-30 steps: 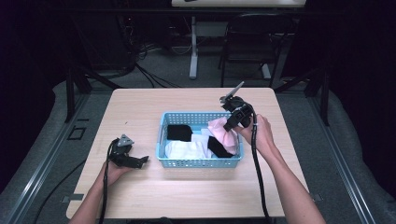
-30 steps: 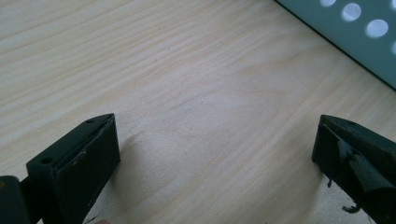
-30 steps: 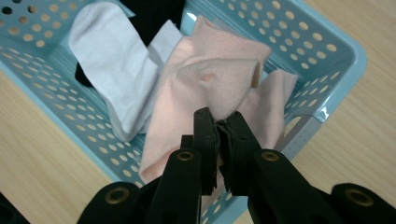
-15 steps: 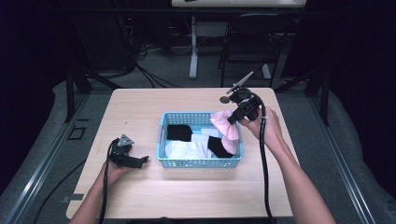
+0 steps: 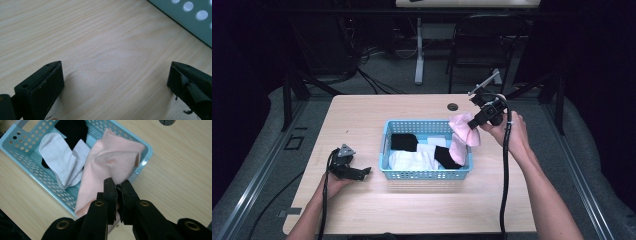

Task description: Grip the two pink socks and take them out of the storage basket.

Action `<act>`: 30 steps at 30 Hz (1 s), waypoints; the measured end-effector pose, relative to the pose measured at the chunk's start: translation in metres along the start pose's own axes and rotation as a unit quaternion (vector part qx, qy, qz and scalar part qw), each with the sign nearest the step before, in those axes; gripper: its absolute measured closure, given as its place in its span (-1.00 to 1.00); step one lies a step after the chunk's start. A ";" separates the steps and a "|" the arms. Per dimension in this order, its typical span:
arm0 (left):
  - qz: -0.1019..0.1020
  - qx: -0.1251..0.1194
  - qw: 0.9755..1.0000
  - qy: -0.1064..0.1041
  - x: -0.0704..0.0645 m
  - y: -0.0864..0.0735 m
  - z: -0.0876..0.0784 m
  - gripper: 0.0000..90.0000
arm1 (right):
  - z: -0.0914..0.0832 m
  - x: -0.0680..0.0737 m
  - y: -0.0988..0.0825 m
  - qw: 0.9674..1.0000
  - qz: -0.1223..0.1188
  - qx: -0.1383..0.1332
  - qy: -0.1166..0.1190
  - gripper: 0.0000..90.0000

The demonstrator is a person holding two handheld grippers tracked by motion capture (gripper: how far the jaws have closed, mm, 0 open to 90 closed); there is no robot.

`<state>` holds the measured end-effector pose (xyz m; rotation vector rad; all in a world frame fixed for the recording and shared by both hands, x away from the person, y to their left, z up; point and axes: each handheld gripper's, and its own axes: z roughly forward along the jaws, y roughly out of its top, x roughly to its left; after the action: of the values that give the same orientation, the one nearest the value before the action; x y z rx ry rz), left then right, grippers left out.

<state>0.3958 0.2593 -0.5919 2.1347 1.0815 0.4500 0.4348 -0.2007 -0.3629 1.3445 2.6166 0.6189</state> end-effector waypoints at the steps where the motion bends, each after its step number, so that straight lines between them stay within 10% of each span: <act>1: 0.000 0.000 1.000 0.000 0.000 0.000 0.000 -0.98 | -0.001 -0.002 -0.001 1.000 0.003 -0.001 -0.004 0.89; 30: -0.001 0.000 1.000 0.003 -0.001 0.000 0.000 -0.98 | -0.010 -0.061 -0.044 0.996 0.064 0.036 -0.045 0.89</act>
<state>0.3952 0.2591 -0.5918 2.1337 1.0864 0.4550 0.4349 -0.2753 -0.3758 1.5329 2.5202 0.4725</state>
